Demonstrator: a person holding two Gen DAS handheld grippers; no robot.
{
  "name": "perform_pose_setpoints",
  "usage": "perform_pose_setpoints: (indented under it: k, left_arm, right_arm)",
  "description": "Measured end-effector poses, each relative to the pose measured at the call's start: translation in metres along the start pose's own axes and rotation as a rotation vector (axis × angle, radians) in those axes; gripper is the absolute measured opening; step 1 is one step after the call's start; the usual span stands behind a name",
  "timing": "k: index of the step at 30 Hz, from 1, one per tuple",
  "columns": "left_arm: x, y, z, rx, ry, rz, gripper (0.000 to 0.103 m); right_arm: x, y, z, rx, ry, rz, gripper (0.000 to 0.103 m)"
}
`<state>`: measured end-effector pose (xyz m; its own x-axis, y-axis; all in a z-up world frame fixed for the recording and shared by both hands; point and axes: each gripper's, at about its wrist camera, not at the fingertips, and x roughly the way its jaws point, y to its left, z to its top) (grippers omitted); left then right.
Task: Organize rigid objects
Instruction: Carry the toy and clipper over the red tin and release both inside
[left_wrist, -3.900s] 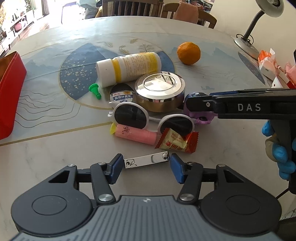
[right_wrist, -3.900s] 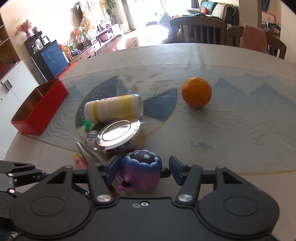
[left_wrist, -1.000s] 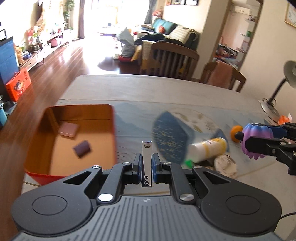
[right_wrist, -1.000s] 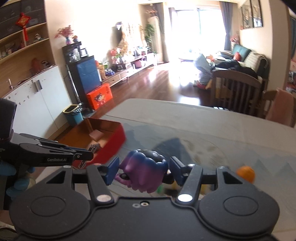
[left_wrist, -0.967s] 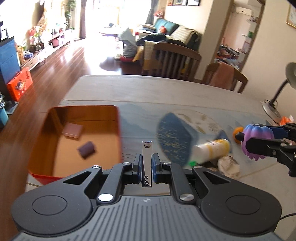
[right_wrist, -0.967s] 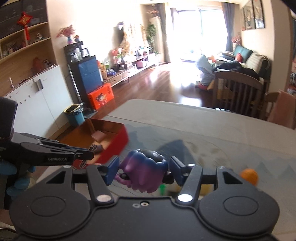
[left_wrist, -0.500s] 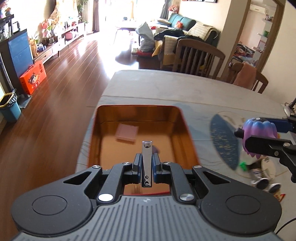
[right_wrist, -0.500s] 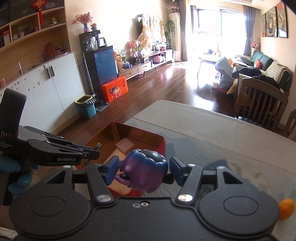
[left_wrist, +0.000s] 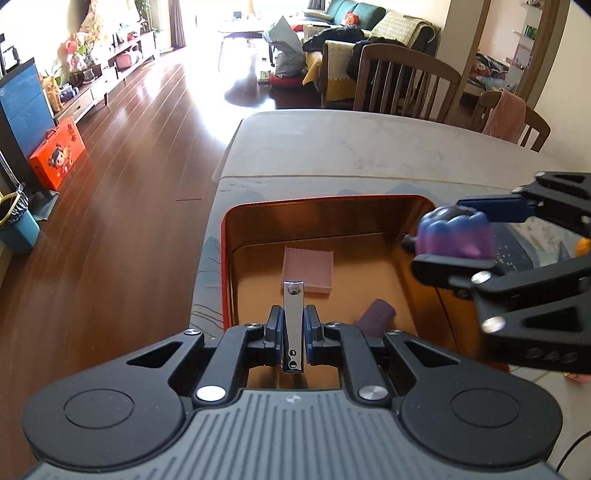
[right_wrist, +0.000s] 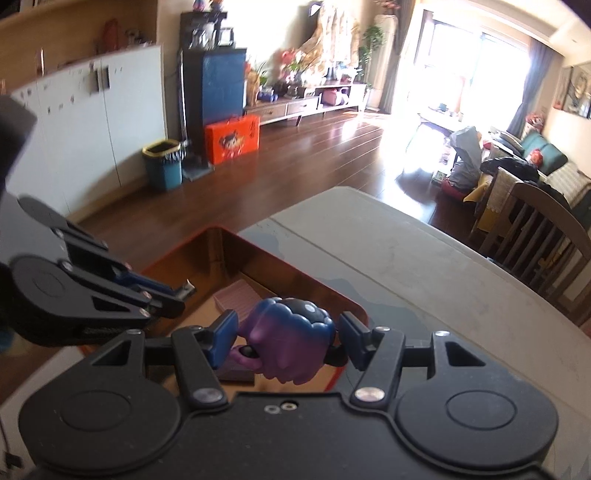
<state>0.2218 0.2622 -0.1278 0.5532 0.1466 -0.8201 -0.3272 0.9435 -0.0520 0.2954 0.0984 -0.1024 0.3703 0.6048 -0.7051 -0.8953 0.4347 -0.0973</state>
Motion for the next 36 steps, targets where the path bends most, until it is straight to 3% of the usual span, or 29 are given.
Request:
perform_pose_setpoints:
  k: [18,30,36]
  left_arm:
    - [0.029,0.006,0.007,0.024,0.048,-0.036,0.011]
    - [0.034,-0.001,0.011,0.057,0.084,-0.002,0.011]
    - [0.033,-0.004,0.011,0.061,0.09,0.013,0.011]
  right_arm:
    - [0.044,0.022,-0.006,-0.149,0.097,-0.007,0.06]
    - [0.031,0.027,-0.012,-0.181,0.106,-0.014,0.066]
    - [0.009,0.023,-0.013,-0.121,0.066,0.002,0.073]
